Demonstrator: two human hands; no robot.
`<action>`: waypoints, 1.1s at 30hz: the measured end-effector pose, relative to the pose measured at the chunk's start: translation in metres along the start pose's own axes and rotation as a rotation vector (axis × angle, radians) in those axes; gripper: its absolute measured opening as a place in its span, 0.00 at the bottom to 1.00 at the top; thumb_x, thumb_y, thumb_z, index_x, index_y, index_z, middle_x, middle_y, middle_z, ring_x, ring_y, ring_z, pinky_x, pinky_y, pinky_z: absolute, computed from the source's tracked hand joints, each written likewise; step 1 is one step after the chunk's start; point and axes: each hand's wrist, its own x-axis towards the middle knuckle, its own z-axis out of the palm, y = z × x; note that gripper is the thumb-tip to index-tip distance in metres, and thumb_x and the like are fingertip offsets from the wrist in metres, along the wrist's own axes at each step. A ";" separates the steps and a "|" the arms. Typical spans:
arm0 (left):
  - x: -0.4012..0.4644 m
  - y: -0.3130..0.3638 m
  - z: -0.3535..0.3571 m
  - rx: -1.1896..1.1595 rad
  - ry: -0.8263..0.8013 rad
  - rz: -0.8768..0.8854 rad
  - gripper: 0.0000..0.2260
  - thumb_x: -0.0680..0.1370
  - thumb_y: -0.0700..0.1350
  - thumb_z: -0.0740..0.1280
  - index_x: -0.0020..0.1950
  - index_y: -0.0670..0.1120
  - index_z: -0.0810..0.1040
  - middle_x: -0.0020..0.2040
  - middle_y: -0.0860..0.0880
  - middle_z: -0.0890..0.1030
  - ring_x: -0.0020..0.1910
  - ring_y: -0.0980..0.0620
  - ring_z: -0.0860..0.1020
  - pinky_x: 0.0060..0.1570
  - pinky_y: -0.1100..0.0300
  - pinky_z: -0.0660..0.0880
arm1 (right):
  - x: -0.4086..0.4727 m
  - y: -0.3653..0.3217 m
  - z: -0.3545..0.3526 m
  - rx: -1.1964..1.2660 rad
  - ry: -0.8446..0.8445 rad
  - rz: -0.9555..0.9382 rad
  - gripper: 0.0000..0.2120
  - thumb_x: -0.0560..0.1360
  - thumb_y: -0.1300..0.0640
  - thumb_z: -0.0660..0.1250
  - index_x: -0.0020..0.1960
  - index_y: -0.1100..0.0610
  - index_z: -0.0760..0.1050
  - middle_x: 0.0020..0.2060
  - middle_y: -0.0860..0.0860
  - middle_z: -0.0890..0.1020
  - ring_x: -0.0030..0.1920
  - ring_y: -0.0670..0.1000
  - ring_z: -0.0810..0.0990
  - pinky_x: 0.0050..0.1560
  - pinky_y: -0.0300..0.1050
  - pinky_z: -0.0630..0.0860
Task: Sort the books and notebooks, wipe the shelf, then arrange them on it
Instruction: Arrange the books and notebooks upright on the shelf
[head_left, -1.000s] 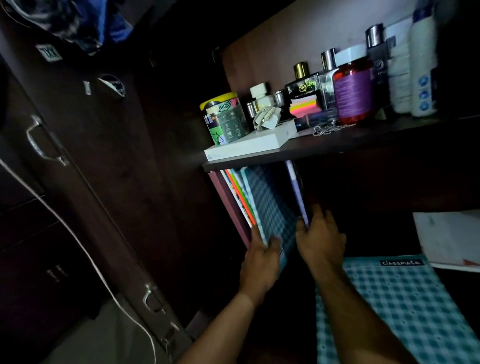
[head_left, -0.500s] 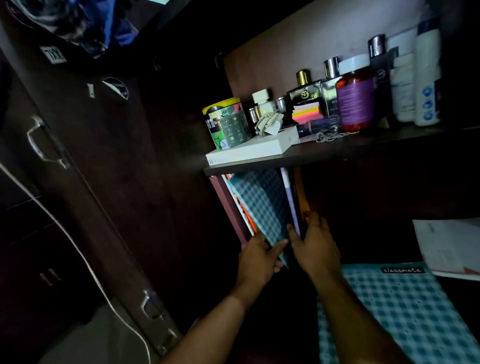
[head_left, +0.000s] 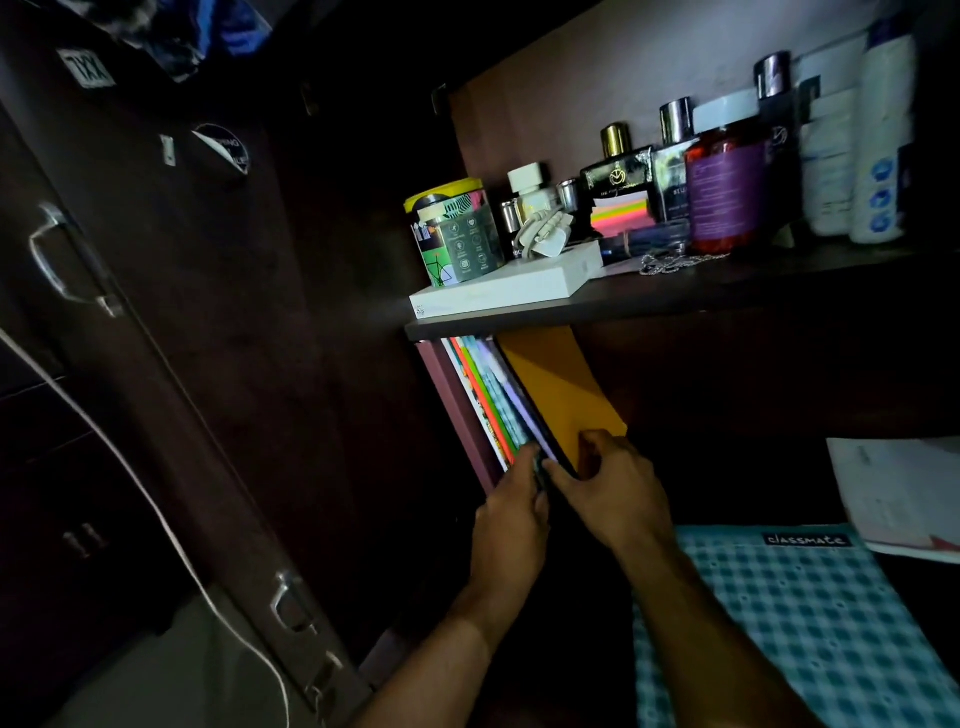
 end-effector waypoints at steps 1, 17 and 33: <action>0.001 -0.001 0.001 0.014 0.002 0.003 0.10 0.82 0.46 0.60 0.57 0.62 0.67 0.42 0.53 0.79 0.39 0.55 0.81 0.41 0.47 0.80 | 0.001 0.000 0.001 -0.015 0.001 -0.014 0.33 0.73 0.33 0.69 0.69 0.53 0.74 0.61 0.53 0.79 0.61 0.58 0.79 0.56 0.49 0.77; -0.036 0.007 0.020 0.035 -0.345 0.142 0.24 0.75 0.59 0.53 0.54 0.45 0.79 0.54 0.46 0.82 0.56 0.47 0.79 0.56 0.49 0.74 | 0.002 -0.009 -0.004 0.197 -0.038 -0.002 0.14 0.75 0.53 0.71 0.60 0.54 0.79 0.54 0.51 0.85 0.55 0.53 0.82 0.52 0.41 0.74; -0.031 0.013 0.015 -0.166 -0.465 0.055 0.35 0.75 0.62 0.73 0.79 0.55 0.66 0.68 0.57 0.76 0.59 0.55 0.77 0.58 0.58 0.75 | -0.036 0.100 -0.126 -0.500 -0.321 -0.100 0.23 0.78 0.32 0.59 0.63 0.47 0.71 0.59 0.46 0.74 0.62 0.53 0.74 0.62 0.54 0.68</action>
